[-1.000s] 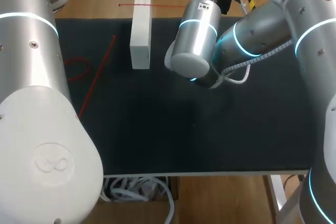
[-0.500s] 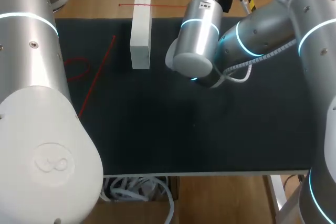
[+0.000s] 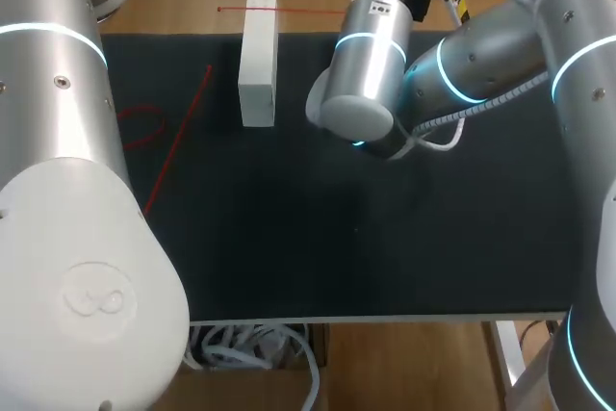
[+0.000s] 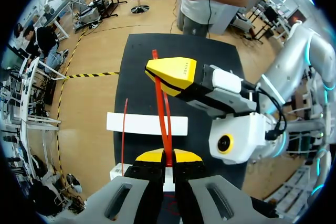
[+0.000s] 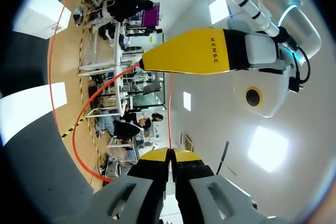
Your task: Grab the tape and strap the tape.
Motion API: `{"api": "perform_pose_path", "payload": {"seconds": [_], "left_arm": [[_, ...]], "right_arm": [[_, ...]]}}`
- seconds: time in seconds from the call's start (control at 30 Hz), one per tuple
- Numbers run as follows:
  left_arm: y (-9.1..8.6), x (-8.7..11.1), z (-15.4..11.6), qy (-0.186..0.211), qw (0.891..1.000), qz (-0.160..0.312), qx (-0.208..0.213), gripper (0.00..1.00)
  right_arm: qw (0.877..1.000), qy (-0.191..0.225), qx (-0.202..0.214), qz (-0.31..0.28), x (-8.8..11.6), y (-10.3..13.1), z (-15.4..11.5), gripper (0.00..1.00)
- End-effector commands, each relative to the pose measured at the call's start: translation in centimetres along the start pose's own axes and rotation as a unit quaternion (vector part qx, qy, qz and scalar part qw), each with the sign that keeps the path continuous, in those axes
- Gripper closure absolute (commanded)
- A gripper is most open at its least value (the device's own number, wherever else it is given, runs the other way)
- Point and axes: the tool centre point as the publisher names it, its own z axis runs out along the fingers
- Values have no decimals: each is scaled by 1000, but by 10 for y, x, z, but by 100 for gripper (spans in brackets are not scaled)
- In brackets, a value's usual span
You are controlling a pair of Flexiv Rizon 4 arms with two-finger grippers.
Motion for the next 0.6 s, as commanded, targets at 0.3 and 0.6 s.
{"api": "perform_pose_path", "payload": {"seconds": [0.3, 0.6], "left_arm": [[-3, -3, -3, 4, 1000, 0, -5, 100], [-3, -3, -3, 4, 1000, 0, -5, 100]], "right_arm": [[1000, 7, -6, 0, -7, 3, -3, 100], [1000, 2, -5, -5, -12, -6, 1, 100]]}}
